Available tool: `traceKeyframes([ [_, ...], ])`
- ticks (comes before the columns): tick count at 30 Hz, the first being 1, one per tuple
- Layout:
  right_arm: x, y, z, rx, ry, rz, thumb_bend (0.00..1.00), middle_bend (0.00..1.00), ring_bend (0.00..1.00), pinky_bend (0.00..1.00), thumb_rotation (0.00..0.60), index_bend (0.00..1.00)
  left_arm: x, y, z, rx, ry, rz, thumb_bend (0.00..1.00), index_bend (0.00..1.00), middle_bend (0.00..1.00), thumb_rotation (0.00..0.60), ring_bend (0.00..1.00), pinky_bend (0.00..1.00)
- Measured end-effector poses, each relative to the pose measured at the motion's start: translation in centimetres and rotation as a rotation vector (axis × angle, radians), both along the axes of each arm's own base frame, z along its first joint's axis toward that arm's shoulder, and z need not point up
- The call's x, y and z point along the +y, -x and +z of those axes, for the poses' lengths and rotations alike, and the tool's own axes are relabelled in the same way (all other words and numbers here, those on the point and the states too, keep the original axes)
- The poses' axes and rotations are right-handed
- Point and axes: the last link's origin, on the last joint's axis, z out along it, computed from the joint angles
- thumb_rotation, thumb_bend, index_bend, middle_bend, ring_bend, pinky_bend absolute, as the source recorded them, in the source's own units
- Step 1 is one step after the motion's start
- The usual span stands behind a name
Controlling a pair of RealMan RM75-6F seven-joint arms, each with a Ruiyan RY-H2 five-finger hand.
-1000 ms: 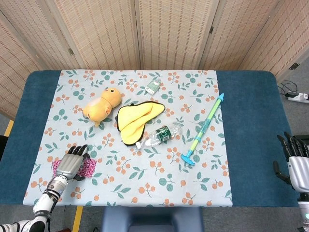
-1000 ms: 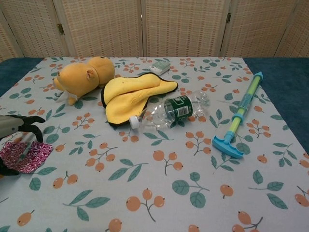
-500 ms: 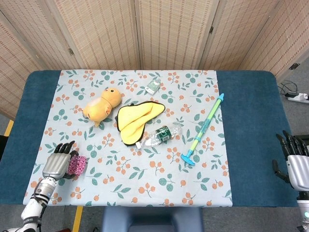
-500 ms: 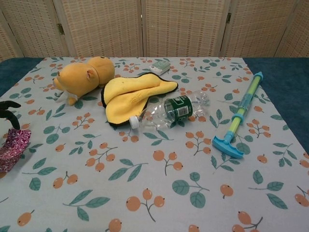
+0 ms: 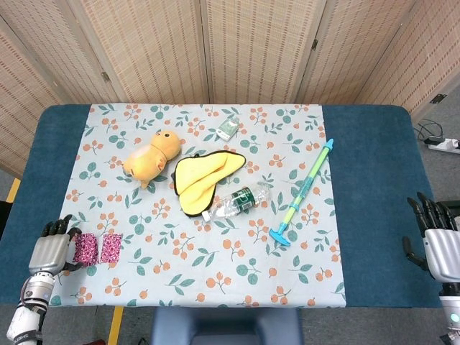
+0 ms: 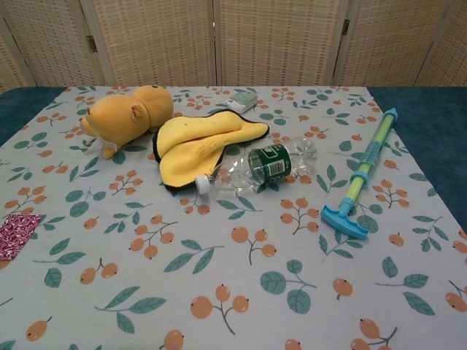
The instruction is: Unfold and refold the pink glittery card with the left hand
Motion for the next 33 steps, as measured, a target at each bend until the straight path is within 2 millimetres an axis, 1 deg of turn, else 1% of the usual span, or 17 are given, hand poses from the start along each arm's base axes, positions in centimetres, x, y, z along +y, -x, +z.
traceKeyframes([
  [4, 0.0, -0.1, 0.0, 0.001, -0.002, 0.0, 0.52, 0.0, 0.0, 0.0, 0.6, 0.0, -0.3, 0.6, -0.6, -0.006, 0.004, 0.026, 0.21, 0.29, 0.0, 0.593, 0.0, 0.0],
  [11, 0.1, -0.1, -0.1, -0.001, -0.002, -0.001, 0.52, 0.0, 0.0, 0.0, 0.6, 0.0, 0.0, 0.7, -1.4, -0.014, 0.0, 0.041, 0.21, 0.29, 0.0, 0.592, 0.0, 0.0],
  [33, 0.2, -0.1, 0.1, 0.0, 0.001, -0.004, 0.52, 0.0, 0.0, 0.0, 0.6, 0.0, 0.0, 1.0, -1.9, -0.001, 0.017, 0.083, 0.21, 0.25, 0.0, 0.595, 0.0, 0.0],
])
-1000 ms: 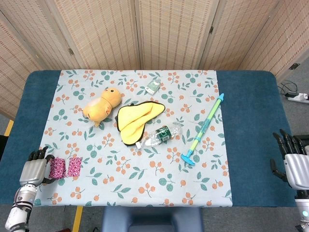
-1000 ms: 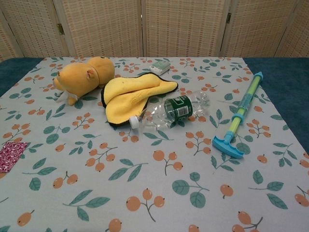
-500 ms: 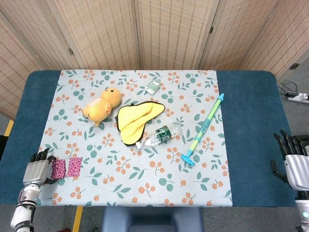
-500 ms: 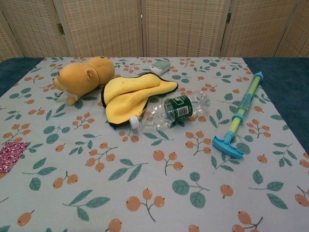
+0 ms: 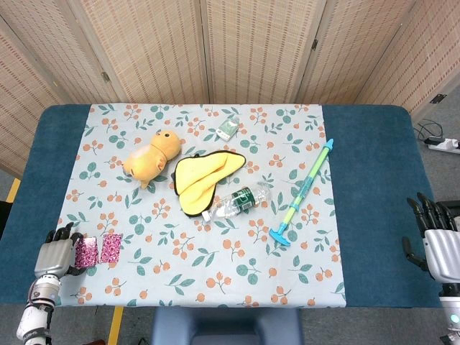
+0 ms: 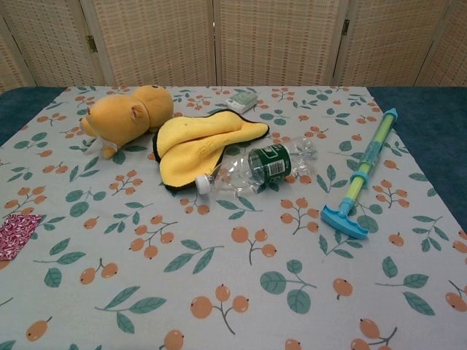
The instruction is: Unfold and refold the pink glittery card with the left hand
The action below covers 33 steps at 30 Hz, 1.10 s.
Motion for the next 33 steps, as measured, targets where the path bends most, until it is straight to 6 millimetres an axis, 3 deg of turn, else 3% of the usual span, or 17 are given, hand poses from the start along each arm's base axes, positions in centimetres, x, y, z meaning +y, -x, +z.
traceKeyframes([
  [10, 0.1, 0.1, 0.1, -0.001, 0.004, -0.001, 0.52, 0.0, 0.0, 0.0, 0.6, 0.0, -0.1, -0.2, -0.2, -0.007, 0.017, 0.008, 0.21, 0.21, 0.0, 0.597, 0.0, 0.0],
  [15, 0.1, 0.1, 0.1, 0.0, 0.006, -0.001, 0.52, 0.0, 0.0, 0.0, 0.6, 0.0, -0.4, -1.4, 0.0, -0.027, 0.029, -0.021, 0.2, 0.2, 0.0, 0.594, 0.0, 0.0],
  [25, 0.3, 0.4, 0.2, -0.004, 0.009, -0.011, 0.52, 0.0, 0.0, 0.0, 0.6, 0.0, 1.7, -3.6, -1.1, 0.016, 0.129, -0.163, 0.2, 0.21, 0.0, 0.599, 0.0, 0.0],
  [33, 0.4, 0.6, 0.2, -0.004, 0.011, -0.017, 0.52, 0.0, 0.0, 0.0, 0.6, 0.0, 2.2, -4.1, -2.0, 0.049, 0.194, -0.175, 0.2, 0.2, 0.0, 0.599, 0.0, 0.0],
])
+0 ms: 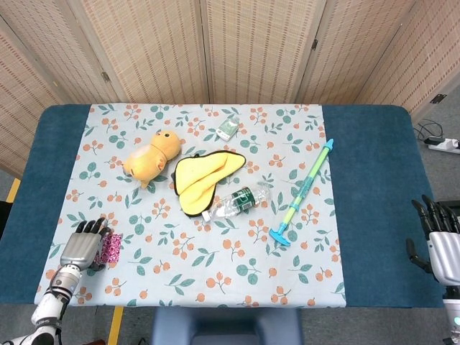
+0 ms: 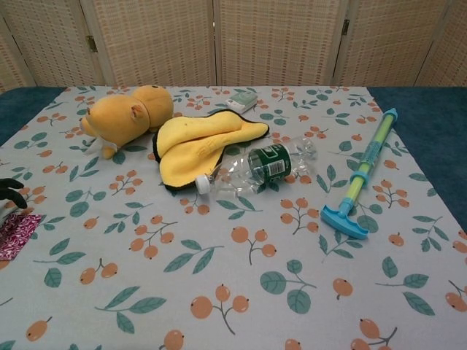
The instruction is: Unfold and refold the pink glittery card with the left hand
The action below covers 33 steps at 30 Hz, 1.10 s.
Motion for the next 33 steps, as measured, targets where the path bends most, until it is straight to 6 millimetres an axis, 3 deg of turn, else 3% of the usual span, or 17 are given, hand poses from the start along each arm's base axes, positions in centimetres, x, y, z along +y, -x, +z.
traceKeyframes([
  [12, 0.0, 0.0, 0.0, 0.002, 0.001, -0.004, 0.52, 0.0, 0.0, 0.0, 0.6, 0.0, 0.1, -0.2, -0.6, -0.012, 0.005, 0.007, 0.2, 0.2, 0.0, 0.596, 0.0, 0.0],
  [33, 0.1, 0.2, 0.1, 0.0, 0.004, -0.012, 0.52, 0.0, 0.0, 0.0, 0.6, 0.0, 0.9, -0.9, -0.9, -0.014, 0.011, -0.003, 0.2, 0.29, 0.0, 0.595, 0.0, 0.0],
])
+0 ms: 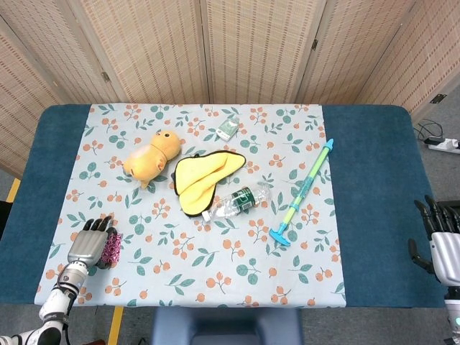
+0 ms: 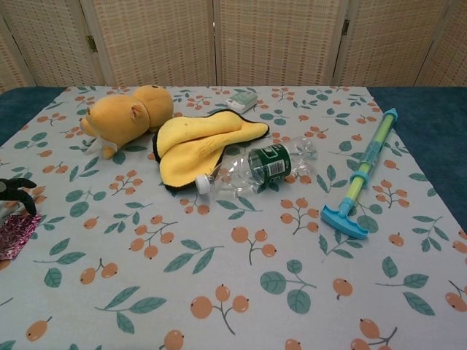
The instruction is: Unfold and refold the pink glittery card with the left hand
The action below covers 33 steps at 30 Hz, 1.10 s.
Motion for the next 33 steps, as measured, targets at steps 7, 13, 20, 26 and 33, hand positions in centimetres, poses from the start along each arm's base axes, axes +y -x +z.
traceKeyframes([
  [7, 0.0, 0.0, 0.0, 0.0, -0.001, 0.002, 0.52, 0.0, 0.0, 0.0, 0.6, 0.0, 0.0, 0.0, 0.2, -0.001, -0.007, 0.001, 0.2, 0.32, 0.0, 0.598, 0.0, 0.0],
  [13, -0.1, -0.1, 0.1, -0.001, 0.002, 0.006, 0.52, 0.0, 0.0, 0.0, 0.6, 0.0, -0.3, -0.2, 0.7, -0.011, -0.028, -0.004, 0.2, 0.33, 0.0, 0.597, 0.0, 0.0],
  [20, -0.2, 0.0, 0.1, -0.003, 0.001, 0.011, 0.52, 0.0, 0.0, 0.0, 0.6, 0.0, -0.9, -0.8, 1.7, -0.029, -0.064, -0.019, 0.2, 0.33, 0.0, 0.595, 0.0, 0.0],
  [26, -0.4, 0.0, 0.0, -0.004, -0.002, 0.015, 0.52, 0.0, 0.0, 0.0, 0.6, 0.0, -1.6, -0.6, 2.9, -0.026, -0.105, -0.016, 0.2, 0.32, 0.0, 0.595, 0.0, 0.0],
  [33, -0.6, -0.2, -0.1, -0.002, -0.005, 0.024, 0.52, 0.0, 0.0, 0.0, 0.6, 0.0, -2.5, 1.3, 4.2, 0.015, -0.135, 0.024, 0.21, 0.3, 0.0, 0.599, 0.0, 0.0],
])
